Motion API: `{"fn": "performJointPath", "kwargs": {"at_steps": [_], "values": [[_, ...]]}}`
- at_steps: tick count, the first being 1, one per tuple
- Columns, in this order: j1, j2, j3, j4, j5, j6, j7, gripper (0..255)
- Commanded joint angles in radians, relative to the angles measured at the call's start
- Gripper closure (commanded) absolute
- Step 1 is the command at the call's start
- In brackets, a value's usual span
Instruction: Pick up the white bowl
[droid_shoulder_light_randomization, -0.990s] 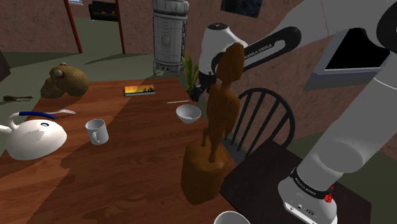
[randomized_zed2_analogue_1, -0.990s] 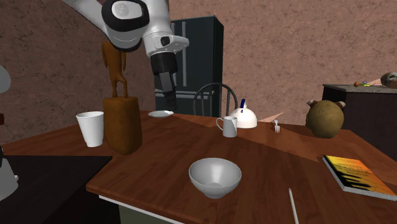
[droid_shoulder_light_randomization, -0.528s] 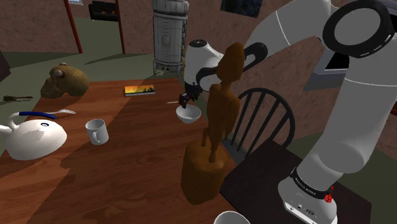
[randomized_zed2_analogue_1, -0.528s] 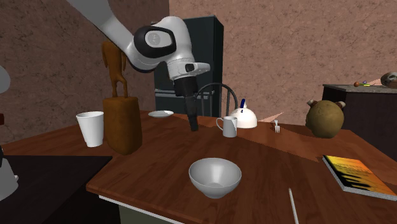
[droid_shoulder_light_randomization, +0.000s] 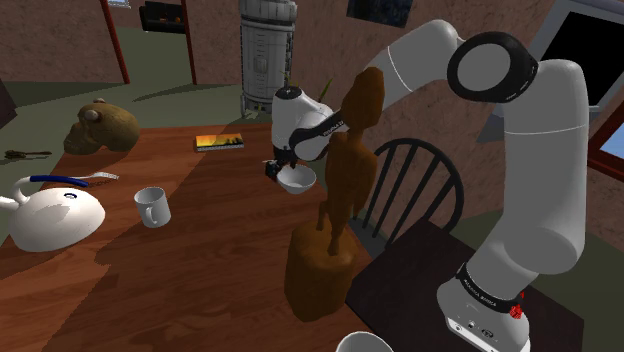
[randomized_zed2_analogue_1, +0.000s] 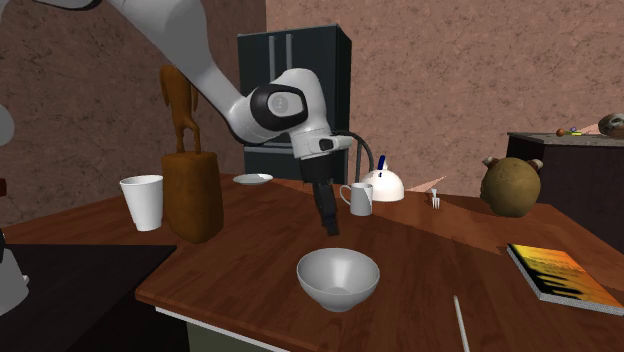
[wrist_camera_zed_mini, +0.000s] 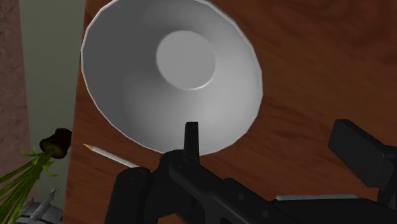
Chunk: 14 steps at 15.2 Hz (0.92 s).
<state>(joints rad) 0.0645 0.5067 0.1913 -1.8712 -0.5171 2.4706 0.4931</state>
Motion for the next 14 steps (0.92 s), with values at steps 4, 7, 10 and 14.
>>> {"fn": "performJointPath", "kwargs": {"at_steps": [4,7,10,14], "values": [[0.012,0.053,-0.018,0.013,-0.027,0.039,0.026,0],[0.016,0.069,-0.024,0.015,-0.035,0.052,0.035,0],[0.016,0.069,-0.024,0.014,-0.035,0.052,0.035,255],[0.016,0.069,-0.024,0.014,-0.036,0.052,0.035,255]]}}
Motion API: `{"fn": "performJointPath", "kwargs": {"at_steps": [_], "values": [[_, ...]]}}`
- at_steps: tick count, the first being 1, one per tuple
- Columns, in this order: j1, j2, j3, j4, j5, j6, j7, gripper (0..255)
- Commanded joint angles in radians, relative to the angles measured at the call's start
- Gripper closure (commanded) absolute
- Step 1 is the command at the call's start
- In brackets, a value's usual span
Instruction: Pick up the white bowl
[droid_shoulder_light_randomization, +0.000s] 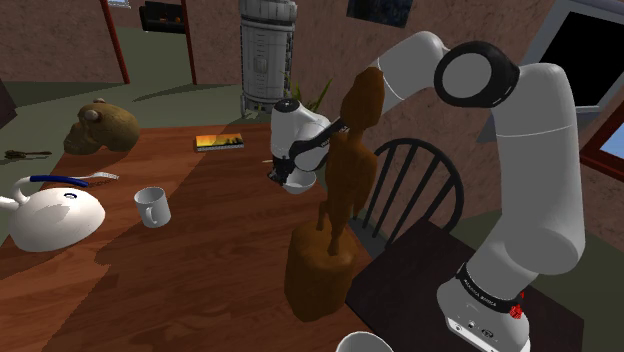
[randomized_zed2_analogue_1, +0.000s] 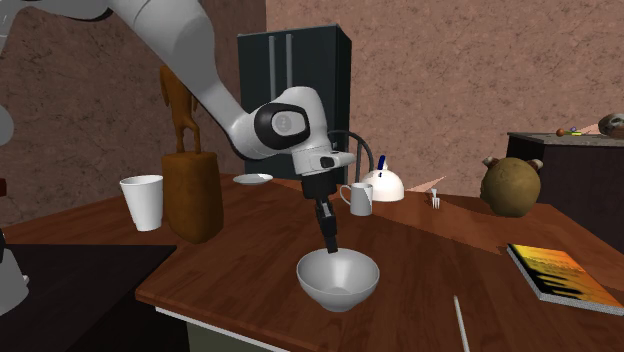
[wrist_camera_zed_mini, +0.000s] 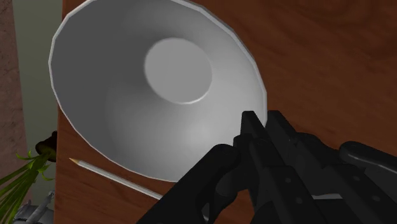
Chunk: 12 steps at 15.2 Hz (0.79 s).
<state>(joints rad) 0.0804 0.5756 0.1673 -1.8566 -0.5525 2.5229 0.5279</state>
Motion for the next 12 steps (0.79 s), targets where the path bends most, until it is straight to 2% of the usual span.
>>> {"fn": "performJointPath", "kwargs": {"at_steps": [1,12], "values": [[0.000,0.000,0.000,0.000,0.000,0.000,0.000,255],[-0.021,-0.084,0.032,-0.003,0.049,-0.077,-0.050,255]]}}
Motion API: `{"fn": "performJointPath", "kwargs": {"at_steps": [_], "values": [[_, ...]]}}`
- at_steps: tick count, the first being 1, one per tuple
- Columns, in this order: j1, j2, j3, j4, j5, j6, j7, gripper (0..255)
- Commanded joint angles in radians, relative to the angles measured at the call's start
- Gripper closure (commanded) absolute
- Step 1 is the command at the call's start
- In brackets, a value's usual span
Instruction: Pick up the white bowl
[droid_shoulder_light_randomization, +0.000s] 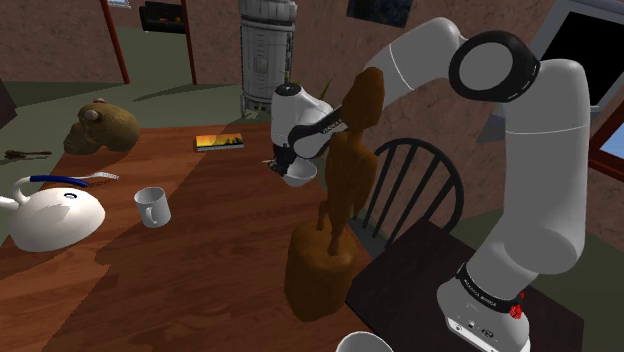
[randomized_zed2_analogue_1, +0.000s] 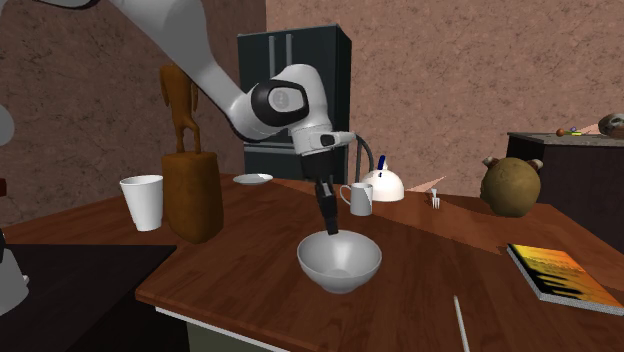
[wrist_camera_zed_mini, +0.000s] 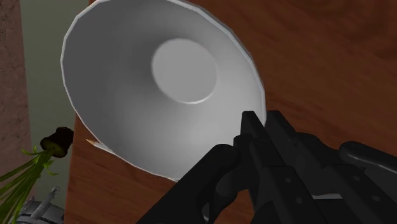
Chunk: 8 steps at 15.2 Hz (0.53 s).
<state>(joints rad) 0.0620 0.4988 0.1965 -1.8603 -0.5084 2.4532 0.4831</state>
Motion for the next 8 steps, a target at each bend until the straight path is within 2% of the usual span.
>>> {"fn": "performJointPath", "kwargs": {"at_steps": [1,8], "values": [[-0.004,-0.016,0.006,0.001,0.010,-0.016,-0.011,255],[-0.013,-0.059,0.021,0.008,0.038,-0.063,-0.039,255]]}}
